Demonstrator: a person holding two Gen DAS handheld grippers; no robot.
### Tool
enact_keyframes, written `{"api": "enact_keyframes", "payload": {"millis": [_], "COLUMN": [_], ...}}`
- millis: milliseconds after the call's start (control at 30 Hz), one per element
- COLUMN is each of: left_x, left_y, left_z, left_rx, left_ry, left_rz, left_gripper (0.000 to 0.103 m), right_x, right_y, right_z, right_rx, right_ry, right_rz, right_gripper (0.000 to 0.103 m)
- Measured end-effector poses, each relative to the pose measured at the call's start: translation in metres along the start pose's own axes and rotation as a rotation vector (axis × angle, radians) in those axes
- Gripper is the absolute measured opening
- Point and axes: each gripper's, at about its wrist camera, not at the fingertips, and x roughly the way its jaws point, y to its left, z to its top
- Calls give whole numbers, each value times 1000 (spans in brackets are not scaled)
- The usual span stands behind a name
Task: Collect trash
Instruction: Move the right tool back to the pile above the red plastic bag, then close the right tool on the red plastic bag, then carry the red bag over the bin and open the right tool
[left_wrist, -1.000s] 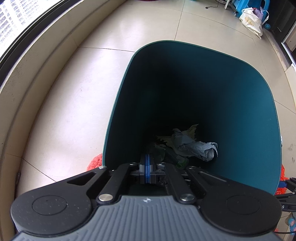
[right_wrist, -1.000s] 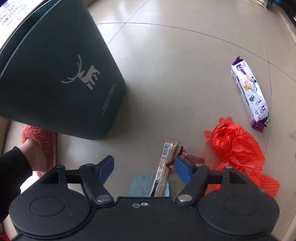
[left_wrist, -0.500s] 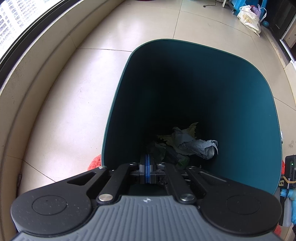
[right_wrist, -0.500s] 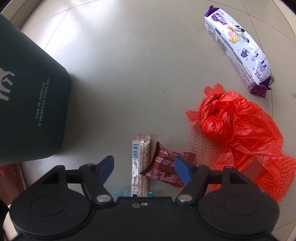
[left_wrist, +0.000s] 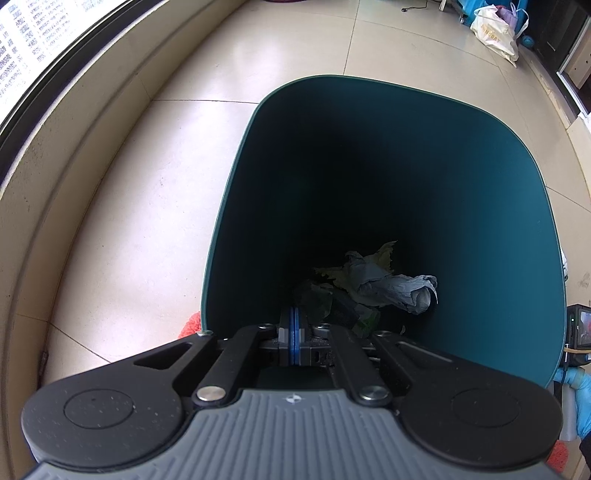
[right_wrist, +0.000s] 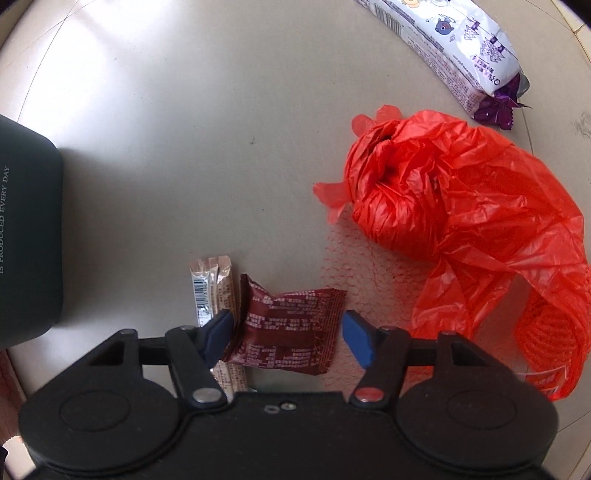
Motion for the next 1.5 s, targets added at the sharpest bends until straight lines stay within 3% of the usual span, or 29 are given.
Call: {"api": "enact_keyframes", "payload": {"millis": [267, 433, 533, 667, 733, 767, 867, 1133, 1200, 1267, 1333, 1433, 1500], "left_x": [-1, -1, -2, -2, -2, -2, -2, -2, -2, -2, -2, -2, -2], "left_y": [2, 2, 3, 3, 3, 3, 2, -2, -3, -3, -1, 2, 2], "left_z": [0, -1, -1, -1, -1, -1, -1, -1, -1, -1, 0, 0, 0], "left_rx": [-12, -13, -16, -17, -16, -15, -13, -1, 3, 2, -6, -18, -18], "left_ry": [0, -1, -2, -1, -1, -1, -2, -2, -3, -1, 1, 3, 2], "left_rz": [-7, -3, -2, -1, 0, 0, 4, 19, 23, 22, 16, 6, 6], "left_gripper": [0, 0, 0, 0, 0, 0, 0, 0, 0, 0, 0, 0, 0], "right_x": [-16, -48, -62, -86, -96, -99, -106, -70, -61, -56, -58, -76, -91], "right_y": [-8, -3, 0, -9, -18, -26, -49, -103, -110, -114, -110, -94, -85], "right_z": [-1, 1, 2, 6, 9, 10, 16, 30, 29, 28, 25, 18, 15], "right_rx": [-36, -132, -205, -273, -293, -286, -255, -112, -64, -13, -24, -130, -195], "right_ry": [-27, -50, -43, -76, -85, -88, -119, -98, -84, -75, -77, -131, -156], "right_rz": [32, 49, 53, 7, -25, -38, -95, -211, -182, -131, -118, -168, -172], "right_gripper": [19, 14, 28, 27, 33, 37, 62, 70, 64, 29, 14, 4, 3]}}
